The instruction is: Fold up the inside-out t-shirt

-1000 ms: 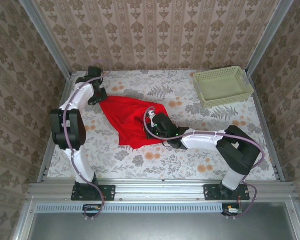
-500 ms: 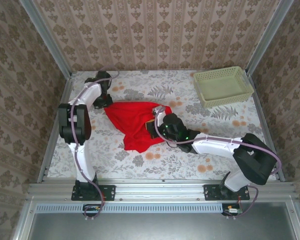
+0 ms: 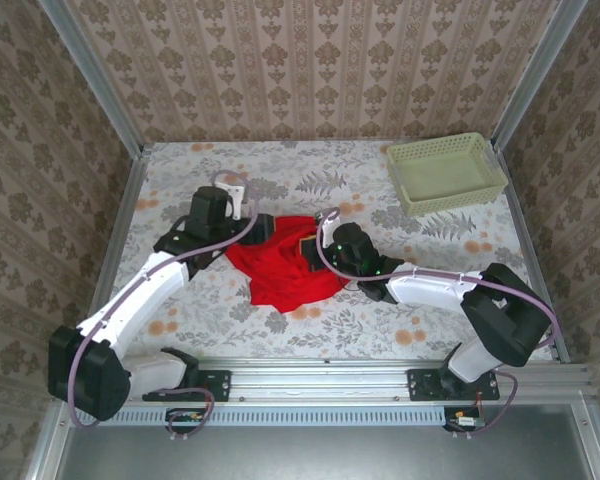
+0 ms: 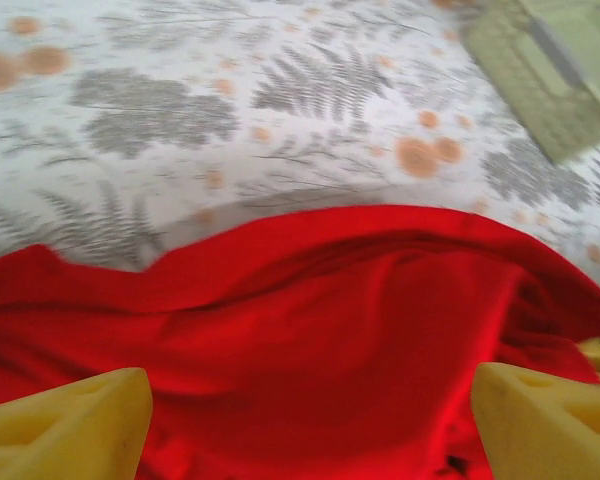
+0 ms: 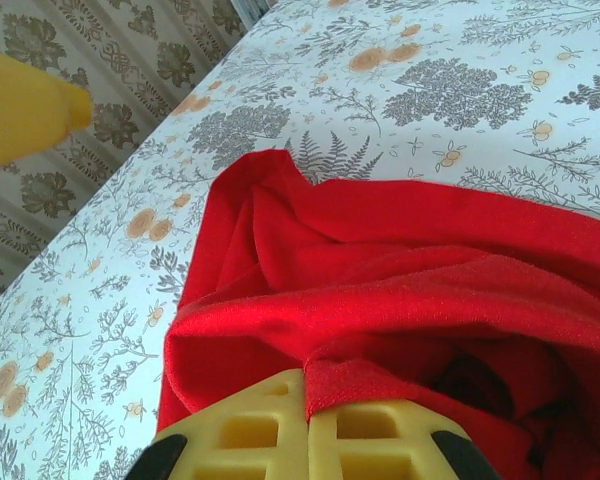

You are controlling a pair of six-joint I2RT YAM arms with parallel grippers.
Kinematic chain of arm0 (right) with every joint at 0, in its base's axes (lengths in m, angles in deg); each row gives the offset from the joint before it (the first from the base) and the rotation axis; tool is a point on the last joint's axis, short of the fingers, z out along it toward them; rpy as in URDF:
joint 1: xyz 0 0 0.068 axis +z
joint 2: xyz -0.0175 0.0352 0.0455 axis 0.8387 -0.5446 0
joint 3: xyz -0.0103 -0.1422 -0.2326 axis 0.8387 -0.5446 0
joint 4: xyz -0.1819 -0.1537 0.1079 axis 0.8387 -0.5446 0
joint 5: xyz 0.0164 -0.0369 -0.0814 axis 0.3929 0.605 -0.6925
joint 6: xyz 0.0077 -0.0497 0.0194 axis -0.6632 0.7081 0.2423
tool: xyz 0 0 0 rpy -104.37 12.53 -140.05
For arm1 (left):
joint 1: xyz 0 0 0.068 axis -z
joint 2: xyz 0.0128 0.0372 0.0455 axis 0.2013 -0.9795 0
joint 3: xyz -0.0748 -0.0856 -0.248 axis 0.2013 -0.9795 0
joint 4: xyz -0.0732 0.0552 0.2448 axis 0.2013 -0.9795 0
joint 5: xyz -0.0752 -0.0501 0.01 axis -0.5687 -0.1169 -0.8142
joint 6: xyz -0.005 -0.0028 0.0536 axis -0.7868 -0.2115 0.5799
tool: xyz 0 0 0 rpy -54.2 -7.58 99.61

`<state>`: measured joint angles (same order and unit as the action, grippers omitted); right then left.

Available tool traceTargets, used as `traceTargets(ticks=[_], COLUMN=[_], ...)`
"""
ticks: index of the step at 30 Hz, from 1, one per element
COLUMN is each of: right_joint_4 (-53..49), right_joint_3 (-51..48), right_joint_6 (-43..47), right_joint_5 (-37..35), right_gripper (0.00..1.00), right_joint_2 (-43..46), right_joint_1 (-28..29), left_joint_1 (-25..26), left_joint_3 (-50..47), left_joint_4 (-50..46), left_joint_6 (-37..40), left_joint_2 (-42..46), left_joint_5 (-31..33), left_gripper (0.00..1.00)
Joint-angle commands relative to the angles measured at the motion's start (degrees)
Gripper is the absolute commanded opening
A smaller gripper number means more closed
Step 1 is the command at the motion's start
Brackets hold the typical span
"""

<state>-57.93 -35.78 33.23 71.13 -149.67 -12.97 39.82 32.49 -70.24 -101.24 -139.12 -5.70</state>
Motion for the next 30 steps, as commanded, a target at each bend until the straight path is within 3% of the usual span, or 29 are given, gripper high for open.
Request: traceTargets(ticks=[1, 6, 9, 10, 13, 17, 24, 27, 30], right_joint_4=[1.97, 1.25, 0.69, 0.34, -1.16, -5.91, -16.61, -20.32, -23.30], right_joint_3=[-0.85, -2.81, -3.92, -4.29, -5.36, -6.09, -6.59, -7.78, -9.72], right_joint_6=[0.10, -0.04, -0.35, -0.23, 0.89, 3.46, 7.42, 7.28, 5.13], right_joint_5=[0.90, 0.04, -1.08, -1.63, -3.44, -7.23, -10.94, -11.10, -10.32], right_gripper=[0.00, 0.00, 0.00, 0.00, 0.00, 0.00, 0.00, 0.00, 0.00], right_joint_2=[2.50, 4.79, 6.28, 6.93, 10.12, 17.25, 36.13, 42.49, 44.31], right_joint_1=[0.52, 0.77, 0.94, 0.90, 0.94, 0.33, -4.59, -8.00, -11.13], left_joint_1=[4.12, 7.59, 8.75, 8.86, 7.38, -0.62, -17.96, -21.90, -22.60], left_joint_3=[-0.59, 2.90, 5.43, 6.47, 10.52, 13.34, 15.35, 12.56, 8.96], left_joint_4=[4.62, 3.76, 2.05, 1.24, -3.02, -3.97, -2.75, 1.02, 2.26], left_joint_6=[4.77, 6.72, 7.63, 7.62, 5.37, 1.14, -9.10, -14.24, -16.80], left_joint_2=[-3.76, -11.45, -15.64, -16.94, -19.79, -20.39, -11.32, -4.90, -2.64], left_joint_5=[-6.72, -4.80, -3.71, -2.53, 4.95, 2.05, -10.39, -13.63, -15.92], left_gripper=[0.85, 0.85, 0.76, 0.70, 0.29, 0.00, 0.00, 0.00, 0.00])
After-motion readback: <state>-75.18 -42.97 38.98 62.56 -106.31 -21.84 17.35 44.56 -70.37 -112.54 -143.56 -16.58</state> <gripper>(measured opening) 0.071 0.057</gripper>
